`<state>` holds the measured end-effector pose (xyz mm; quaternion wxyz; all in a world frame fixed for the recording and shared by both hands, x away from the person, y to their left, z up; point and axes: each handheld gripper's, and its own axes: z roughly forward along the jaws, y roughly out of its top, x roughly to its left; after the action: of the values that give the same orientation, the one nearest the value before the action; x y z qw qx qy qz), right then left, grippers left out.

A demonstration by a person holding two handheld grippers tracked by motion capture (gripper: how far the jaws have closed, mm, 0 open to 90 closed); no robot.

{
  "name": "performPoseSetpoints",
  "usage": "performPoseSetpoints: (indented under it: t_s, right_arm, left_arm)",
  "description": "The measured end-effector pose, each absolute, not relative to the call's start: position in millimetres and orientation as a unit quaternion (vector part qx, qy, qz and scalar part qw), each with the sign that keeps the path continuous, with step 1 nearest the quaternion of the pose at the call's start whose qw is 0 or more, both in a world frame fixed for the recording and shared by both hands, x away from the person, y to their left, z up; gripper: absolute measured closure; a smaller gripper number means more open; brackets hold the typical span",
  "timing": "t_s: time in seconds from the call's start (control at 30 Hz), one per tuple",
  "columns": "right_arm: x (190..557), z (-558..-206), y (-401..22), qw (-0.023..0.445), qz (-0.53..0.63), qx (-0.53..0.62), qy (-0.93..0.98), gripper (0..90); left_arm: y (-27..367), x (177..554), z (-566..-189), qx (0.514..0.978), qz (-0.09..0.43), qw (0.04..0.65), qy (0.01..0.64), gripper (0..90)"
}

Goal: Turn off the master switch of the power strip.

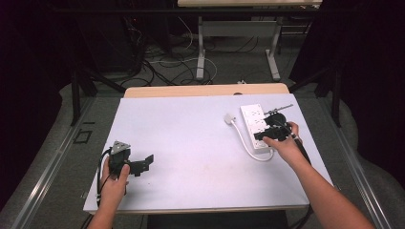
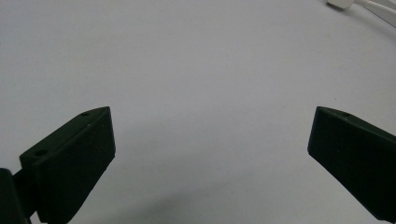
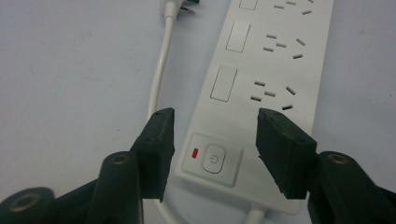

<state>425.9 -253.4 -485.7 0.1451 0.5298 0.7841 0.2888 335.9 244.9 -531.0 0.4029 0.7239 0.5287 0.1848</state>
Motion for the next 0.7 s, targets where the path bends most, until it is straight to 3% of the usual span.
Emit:
performPoseSetpoints:
  t_s: [0.27, 0.6, 0.7]
  right_arm:
    - [419, -482, -253, 0.146, 0.295, 0.528, 0.783, 37.4]
    - [400, -476, -249, 0.156, 0.313, 0.513, 0.784, 16.9]
    - [395, -474, -250, 0.165, 0.315, 0.503, 0.788, 15.2]
  left_arm:
    - [246, 336, -531, 0.724, 0.184, 0.403, 0.529, 0.7]
    - [246, 336, -530, 0.723, 0.185, 0.404, 0.529, 0.7]
    - [246, 336, -530, 0.723, 0.185, 0.404, 0.529, 0.7]
